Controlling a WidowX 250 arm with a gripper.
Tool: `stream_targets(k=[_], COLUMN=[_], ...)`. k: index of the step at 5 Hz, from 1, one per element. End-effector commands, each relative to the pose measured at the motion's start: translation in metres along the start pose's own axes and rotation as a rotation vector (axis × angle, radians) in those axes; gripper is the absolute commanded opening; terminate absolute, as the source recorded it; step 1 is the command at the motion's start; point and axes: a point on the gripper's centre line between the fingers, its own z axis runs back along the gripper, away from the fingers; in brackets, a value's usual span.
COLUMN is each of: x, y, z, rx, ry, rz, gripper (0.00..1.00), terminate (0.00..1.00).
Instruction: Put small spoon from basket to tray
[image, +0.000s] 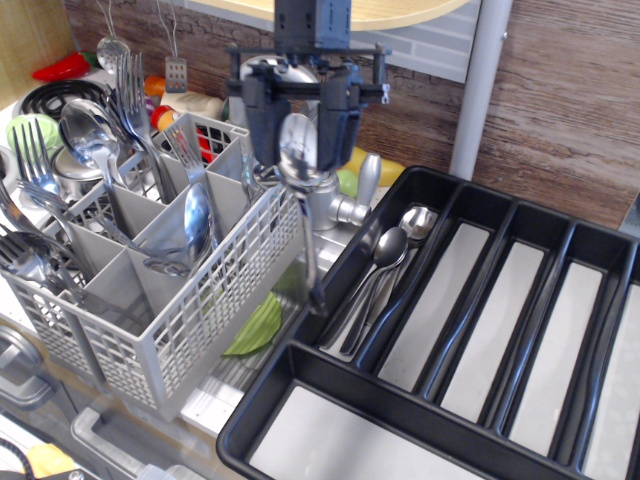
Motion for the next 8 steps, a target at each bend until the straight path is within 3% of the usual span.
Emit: stream_targets(k=[1, 2, 3, 5, 6, 7, 8], x=[0.027, 0.053, 0.067, 0.078, 0.080, 0.080, 0.080], y=[-0.009, -0.006, 0.001, 0.009, 0.007, 0.007, 0.007], z=[-0.001, -0.019, -0.026, -0.030, -0.021, -0.021, -0.021], rx=[-0.016, -0.034, -0.007, 0.083, 0.079, 0.079, 0.079], ry=[-0.071, -0.055, -0.023, -0.038, -0.083, -0.083, -0.083], rz=[-0.052, -0.061, -0.072, -0.081, -0.052, -0.052, -0.052], gripper=[0.00, 0.00, 0.00, 0.00, 1.00, 1.00, 1.00], terminate=[0.00, 0.00, 0.00, 0.00, 0.00, 0.00, 1.00])
